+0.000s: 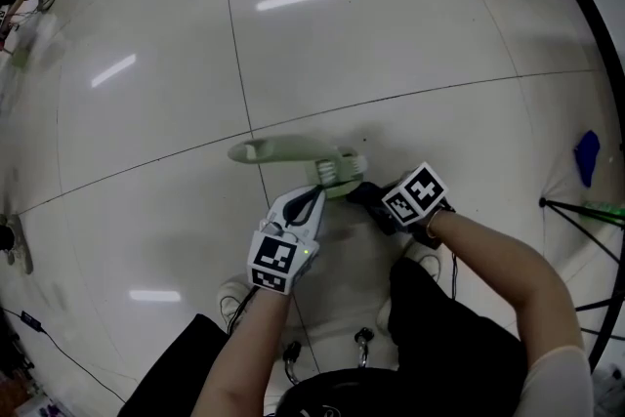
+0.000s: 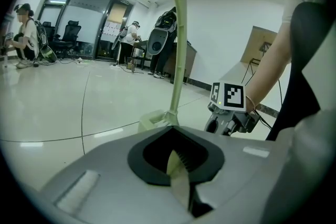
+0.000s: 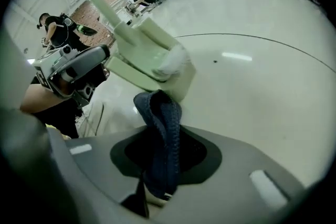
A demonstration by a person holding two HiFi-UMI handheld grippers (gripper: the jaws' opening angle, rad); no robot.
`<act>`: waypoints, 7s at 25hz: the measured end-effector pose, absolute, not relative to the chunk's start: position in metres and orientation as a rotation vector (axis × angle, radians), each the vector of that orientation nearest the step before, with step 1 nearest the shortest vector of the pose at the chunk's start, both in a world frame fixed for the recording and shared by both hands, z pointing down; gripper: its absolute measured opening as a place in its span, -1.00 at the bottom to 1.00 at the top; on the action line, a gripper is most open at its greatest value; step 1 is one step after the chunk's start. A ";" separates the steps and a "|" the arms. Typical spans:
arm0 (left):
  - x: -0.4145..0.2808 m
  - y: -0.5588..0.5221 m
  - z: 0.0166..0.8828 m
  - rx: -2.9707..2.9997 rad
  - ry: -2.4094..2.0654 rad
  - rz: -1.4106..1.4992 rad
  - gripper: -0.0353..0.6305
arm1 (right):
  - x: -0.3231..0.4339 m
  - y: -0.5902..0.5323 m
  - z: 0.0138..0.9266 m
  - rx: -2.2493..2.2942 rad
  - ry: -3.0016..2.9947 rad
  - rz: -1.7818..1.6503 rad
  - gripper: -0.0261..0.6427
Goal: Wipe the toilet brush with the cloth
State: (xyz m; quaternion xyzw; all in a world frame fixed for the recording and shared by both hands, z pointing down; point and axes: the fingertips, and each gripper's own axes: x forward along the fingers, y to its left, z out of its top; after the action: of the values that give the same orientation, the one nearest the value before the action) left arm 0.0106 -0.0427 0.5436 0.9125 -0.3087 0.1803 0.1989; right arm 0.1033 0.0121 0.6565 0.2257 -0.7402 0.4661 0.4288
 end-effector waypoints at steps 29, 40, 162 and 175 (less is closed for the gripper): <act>0.031 -0.039 0.542 2.474 -0.733 0.470 -0.88 | 0.120 -0.015 0.650 0.545 -1.865 1.677 -0.60; 0.032 -0.041 0.540 2.435 -0.734 0.456 -0.88 | 0.082 -0.178 0.561 0.623 -2.186 1.076 -0.60; -0.120 -0.056 0.499 2.393 -1.160 0.271 -0.88 | -0.038 -0.031 0.580 1.328 -1.840 1.763 -0.61; -0.128 -0.056 0.506 2.410 -1.136 0.300 -0.88 | -0.027 -0.036 0.592 1.408 -1.782 1.863 -0.61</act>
State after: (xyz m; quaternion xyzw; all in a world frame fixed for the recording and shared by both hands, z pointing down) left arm -0.1276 -0.0558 0.5057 0.8752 -0.4125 0.1089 0.2281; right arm -0.0269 -0.0360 0.5924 0.4767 -0.6036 0.6309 0.1017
